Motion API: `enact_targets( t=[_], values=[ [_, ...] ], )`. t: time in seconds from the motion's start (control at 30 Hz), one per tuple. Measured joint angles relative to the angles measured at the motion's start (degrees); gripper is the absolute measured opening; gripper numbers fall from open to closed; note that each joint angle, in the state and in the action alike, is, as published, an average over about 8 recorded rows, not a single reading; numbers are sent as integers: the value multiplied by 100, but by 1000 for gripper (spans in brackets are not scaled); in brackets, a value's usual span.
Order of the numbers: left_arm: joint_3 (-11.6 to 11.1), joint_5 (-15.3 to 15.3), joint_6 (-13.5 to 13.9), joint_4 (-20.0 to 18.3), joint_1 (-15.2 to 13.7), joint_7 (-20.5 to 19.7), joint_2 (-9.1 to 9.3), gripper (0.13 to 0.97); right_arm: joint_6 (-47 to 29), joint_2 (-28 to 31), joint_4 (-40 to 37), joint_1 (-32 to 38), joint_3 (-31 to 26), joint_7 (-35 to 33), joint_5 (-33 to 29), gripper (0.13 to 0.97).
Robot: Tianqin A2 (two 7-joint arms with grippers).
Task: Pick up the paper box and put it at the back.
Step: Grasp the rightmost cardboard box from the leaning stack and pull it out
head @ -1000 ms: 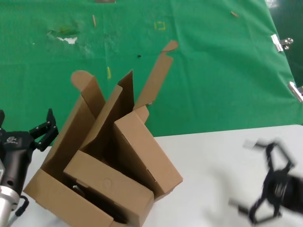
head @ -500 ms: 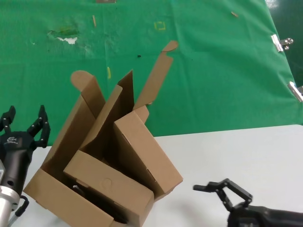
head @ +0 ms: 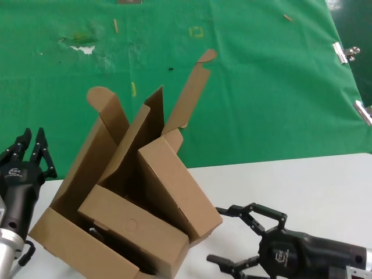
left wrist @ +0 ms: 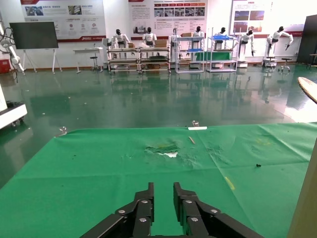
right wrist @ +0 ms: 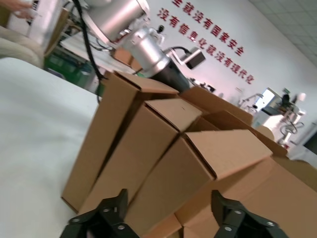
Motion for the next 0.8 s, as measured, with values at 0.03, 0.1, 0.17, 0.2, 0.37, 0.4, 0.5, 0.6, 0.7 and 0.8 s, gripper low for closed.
enact_targets(
  t=[0.03, 0.1, 0.17, 0.2, 0.37, 0.4, 0.5, 0.6, 0.7, 0.8],
  values=[
    [0, 0, 0, 0, 0, 0, 0, 285, 39, -29, -20, 13, -2, 13, 6, 667],
    [0, 0, 0, 0, 0, 0, 0, 253, 107, -80, -69, 42, -9, 38, 16, 622],
    [0, 0, 0, 0, 0, 0, 0, 222, 164, -125, -130, 78, -19, 62, 23, 595],
    [0, 0, 0, 0, 0, 0, 0, 206, 189, -146, -167, 100, -27, 73, 24, 568],
    [0, 0, 0, 0, 0, 0, 0, 176, 285, -236, -350, 218, -83, 99, 5, 433],
    [0, 0, 0, 0, 0, 0, 0, 168, 296, -250, -383, 241, -100, 105, -2, 406],
    [0, 0, 0, 0, 0, 0, 0, 145, 308, -276, -463, 293, -164, 144, -23, 367],
    [0, 0, 0, 0, 0, 0, 0, 144, 284, -273, -515, 321, -247, 215, -49, 308],
    [0, 0, 0, 0, 0, 0, 0, 142, 232, -234, -552, 328, -344, 288, -90, 250],
    [0, 0, 0, 0, 0, 1, 0, 140, 178, -182, -592, 330, -431, 323, -137, 227]
  ],
)
